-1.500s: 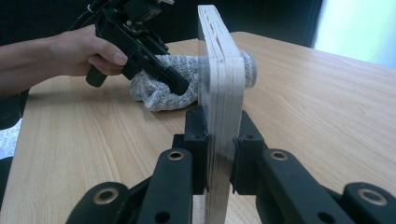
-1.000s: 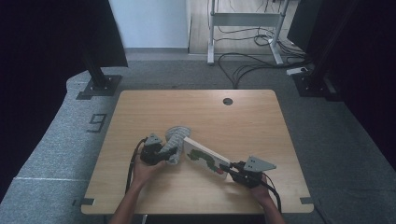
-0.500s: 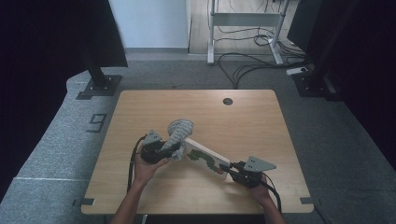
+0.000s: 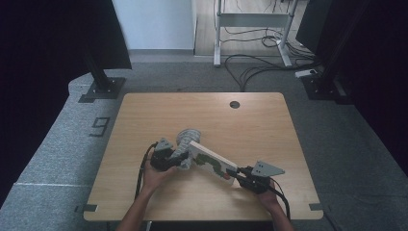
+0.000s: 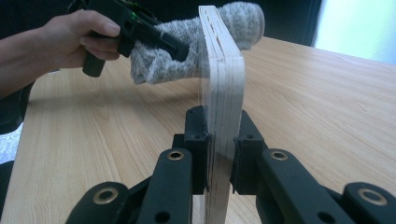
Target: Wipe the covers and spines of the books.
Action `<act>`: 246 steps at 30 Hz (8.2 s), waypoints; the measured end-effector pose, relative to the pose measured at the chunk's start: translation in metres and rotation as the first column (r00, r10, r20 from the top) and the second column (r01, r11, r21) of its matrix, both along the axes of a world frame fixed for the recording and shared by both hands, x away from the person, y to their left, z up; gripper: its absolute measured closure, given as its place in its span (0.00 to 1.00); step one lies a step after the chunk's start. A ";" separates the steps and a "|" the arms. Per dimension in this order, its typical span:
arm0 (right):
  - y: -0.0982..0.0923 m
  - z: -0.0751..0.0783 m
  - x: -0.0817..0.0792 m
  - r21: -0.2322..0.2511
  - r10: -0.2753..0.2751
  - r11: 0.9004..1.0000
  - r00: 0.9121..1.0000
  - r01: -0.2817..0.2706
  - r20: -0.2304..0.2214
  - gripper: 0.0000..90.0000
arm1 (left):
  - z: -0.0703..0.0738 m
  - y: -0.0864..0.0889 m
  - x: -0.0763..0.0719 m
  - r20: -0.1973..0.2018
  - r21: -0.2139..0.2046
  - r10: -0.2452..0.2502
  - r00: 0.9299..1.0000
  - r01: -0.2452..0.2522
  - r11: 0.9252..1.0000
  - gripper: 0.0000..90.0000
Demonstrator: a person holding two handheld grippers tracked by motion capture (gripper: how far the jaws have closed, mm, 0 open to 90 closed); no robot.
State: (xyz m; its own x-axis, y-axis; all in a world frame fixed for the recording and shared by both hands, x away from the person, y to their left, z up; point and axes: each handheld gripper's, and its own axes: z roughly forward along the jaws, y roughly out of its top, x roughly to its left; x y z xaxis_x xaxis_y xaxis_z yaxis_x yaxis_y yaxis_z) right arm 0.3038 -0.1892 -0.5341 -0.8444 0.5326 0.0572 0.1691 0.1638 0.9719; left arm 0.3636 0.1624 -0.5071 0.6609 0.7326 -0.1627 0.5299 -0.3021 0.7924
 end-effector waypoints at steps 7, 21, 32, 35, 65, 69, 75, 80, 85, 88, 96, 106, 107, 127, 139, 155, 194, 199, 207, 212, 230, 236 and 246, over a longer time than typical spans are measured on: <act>0.001 0.000 -0.001 -0.007 0.003 1.000 1.000 -0.003 0.009 0.87 | -0.015 -0.001 0.005 -0.071 0.053 -0.024 0.997 0.028 0.998 0.74; 0.001 0.000 -0.001 -0.010 0.004 1.000 1.000 -0.004 0.013 0.87 | -0.019 0.002 0.008 -0.096 0.066 -0.020 0.995 0.026 0.997 0.74; 0.001 0.000 -0.001 -0.011 0.006 1.000 1.000 -0.005 0.015 0.87 | 0.005 0.020 0.003 -0.023 -0.060 0.008 1.000 -0.009 0.998 0.74; 0.001 0.000 -0.001 -0.011 0.005 1.000 1.000 -0.005 0.016 0.87 | 0.017 0.023 -0.002 0.019 -0.093 0.015 1.000 -0.013 0.996 0.74; 0.001 0.000 -0.001 -0.007 0.003 1.000 1.000 -0.003 0.011 0.87 | -0.016 -0.005 0.002 -0.085 0.078 -0.018 0.996 0.025 0.997 0.74; 0.001 0.000 -0.001 -0.008 0.004 1.000 1.000 -0.004 0.011 0.87 | -0.020 -0.005 0.003 -0.105 0.086 -0.018 0.994 0.027 0.996 0.74; 0.001 0.000 -0.001 -0.008 0.004 1.000 1.000 -0.004 0.012 0.87 | -0.018 -0.001 0.007 -0.119 0.094 -0.017 0.993 0.028 0.995 0.73; 0.001 0.000 -0.001 -0.011 0.005 1.000 1.000 -0.005 0.015 0.87 | -0.009 0.021 0.011 -0.111 0.076 0.035 0.993 -0.027 0.997 0.72; 0.001 0.000 -0.001 -0.011 0.006 1.000 1.000 -0.006 0.016 0.87 | 0.004 0.054 0.014 -0.069 0.048 0.126 0.990 -0.123 0.991 0.72; 0.001 0.000 -0.001 -0.010 0.004 1.000 1.000 -0.004 0.014 0.87 | 0.007 0.071 0.015 -0.045 0.057 0.201 0.979 -0.198 0.978 0.70; 0.001 0.000 -0.001 -0.009 0.005 1.000 1.000 -0.005 0.013 0.87 | -0.002 0.088 0.022 -0.053 0.120 0.275 0.960 -0.267 0.956 0.67; 0.001 0.000 0.000 -0.009 0.005 1.000 1.000 -0.005 0.013 0.87 | -0.008 0.088 0.025 -0.046 0.191 0.334 0.942 -0.320 0.928 0.43; 0.001 0.000 0.000 -0.009 0.005 1.000 1.000 -0.005 0.013 0.87 | -0.005 0.089 0.024 -0.031 0.185 0.343 0.939 -0.332 0.925 0.39; 0.000 0.000 0.000 -0.004 0.005 1.000 1.000 -0.005 0.012 0.87 | 0.025 0.041 -0.002 0.002 0.093 0.068 0.998 -0.068 0.993 0.25; 0.001 0.000 -0.001 -0.005 0.003 1.000 1.000 -0.003 0.012 0.87 | 0.006 -0.002 -0.007 -0.011 0.109 -0.060 0.998 0.061 0.992 0.25; 0.001 -0.001 -0.001 -0.004 0.003 1.000 1.000 -0.003 0.013 0.87 | 0.003 -0.026 -0.007 0.054 0.053 -0.118 0.992 0.115 0.992 0.27; 0.008 -0.008 -0.004 -0.180 -0.009 0.984 1.000 0.011 0.016 0.84 | 0.012 -0.040 -0.014 0.106 -0.002 -0.093 0.990 0.093 0.996 0.28; 0.013 -0.003 0.000 -0.244 -0.015 0.969 0.997 0.032 0.072 0.86 | 0.014 -0.038 -0.014 0.116 -0.001 -0.073 0.991 0.073 0.997 0.28; 0.019 0.001 0.021 -0.281 -0.023 0.959 0.995 0.049 0.094 0.81 | 0.018 -0.028 -0.012 0.121 -0.052 -0.034 0.992 0.040 0.998 0.29; 0.016 0.000 0.023 -0.263 -0.038 0.963 0.996 0.060 0.085 0.79 | 0.019 -0.029 -0.013 0.129 -0.056 -0.041 0.991 0.048 0.997 0.29; 0.003 0.000 0.017 -0.220 -0.055 0.973 0.995 0.071 0.077 0.75 | 0.011 -0.026 -0.014 0.095 -0.043 -0.079 0.992 0.083 0.996 0.31; 0.001 0.000 0.017 -0.209 -0.059 0.975 0.996 0.071 0.065 0.73 | 0.009 -0.025 -0.015 0.086 -0.038 -0.082 0.993 0.086 0.996 0.31; 0.001 -0.002 0.016 -0.200 -0.075 0.977 0.997 0.081 0.034 0.64 | 0.008 -0.027 -0.023 0.042 0.006 -0.116 0.992 0.116 0.993 0.30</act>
